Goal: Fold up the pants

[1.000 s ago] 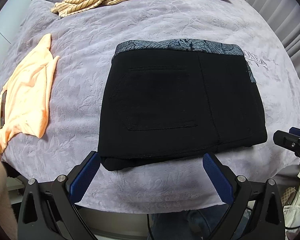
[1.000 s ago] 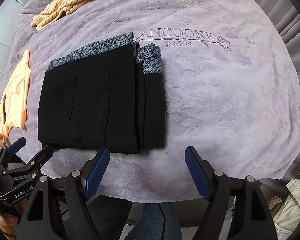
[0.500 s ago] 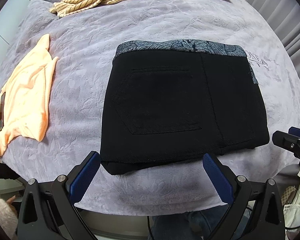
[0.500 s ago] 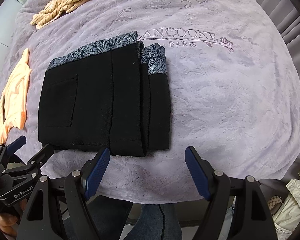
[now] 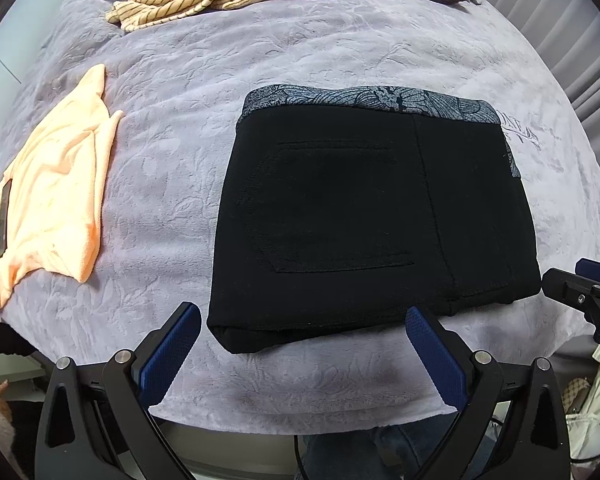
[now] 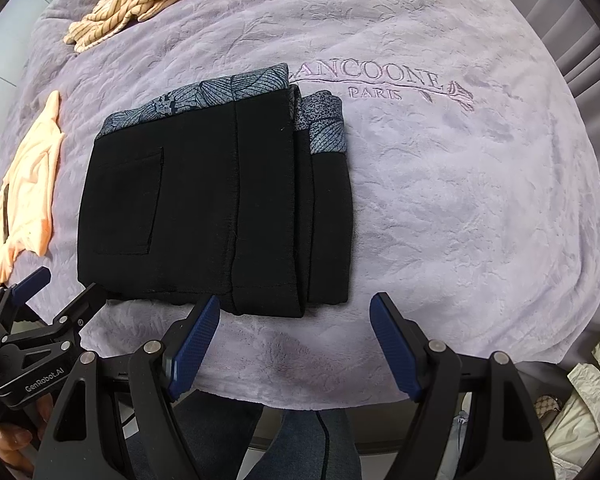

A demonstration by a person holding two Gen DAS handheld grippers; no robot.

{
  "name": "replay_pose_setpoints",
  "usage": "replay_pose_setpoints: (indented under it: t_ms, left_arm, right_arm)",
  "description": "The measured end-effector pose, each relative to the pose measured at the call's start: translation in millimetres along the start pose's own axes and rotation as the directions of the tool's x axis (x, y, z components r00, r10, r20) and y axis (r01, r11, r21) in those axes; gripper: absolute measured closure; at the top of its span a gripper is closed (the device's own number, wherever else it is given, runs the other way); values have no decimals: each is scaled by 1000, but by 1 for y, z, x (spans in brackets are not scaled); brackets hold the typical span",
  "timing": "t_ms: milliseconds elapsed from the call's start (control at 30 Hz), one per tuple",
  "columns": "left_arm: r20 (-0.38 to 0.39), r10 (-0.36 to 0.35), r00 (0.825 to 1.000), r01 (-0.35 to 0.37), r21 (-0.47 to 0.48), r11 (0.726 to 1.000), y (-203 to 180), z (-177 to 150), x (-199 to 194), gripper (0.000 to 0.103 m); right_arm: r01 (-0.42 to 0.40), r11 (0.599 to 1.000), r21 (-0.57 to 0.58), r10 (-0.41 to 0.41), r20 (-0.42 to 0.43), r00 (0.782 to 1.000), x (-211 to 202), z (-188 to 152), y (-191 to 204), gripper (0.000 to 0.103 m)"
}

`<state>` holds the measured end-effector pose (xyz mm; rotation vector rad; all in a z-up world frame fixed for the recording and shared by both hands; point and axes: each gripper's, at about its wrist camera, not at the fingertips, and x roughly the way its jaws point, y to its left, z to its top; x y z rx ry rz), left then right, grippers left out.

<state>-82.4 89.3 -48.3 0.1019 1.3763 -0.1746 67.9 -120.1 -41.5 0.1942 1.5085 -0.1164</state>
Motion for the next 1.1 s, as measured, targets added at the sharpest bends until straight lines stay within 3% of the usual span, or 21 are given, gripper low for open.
replay_pose_setpoints:
  t_ms: [933,1100]
  left_arm:
    - [7,-9,1000,9,-11,1000,-1,5,5,0]
    - [37,-26,999,25,18,1000,-6,7,0,0]
  right_arm:
    - [2,1000,-3,-2,-5,1000,2,-1,1,23]
    - [3,1000,-2,-3,-7,1000,2,-2,1,23]
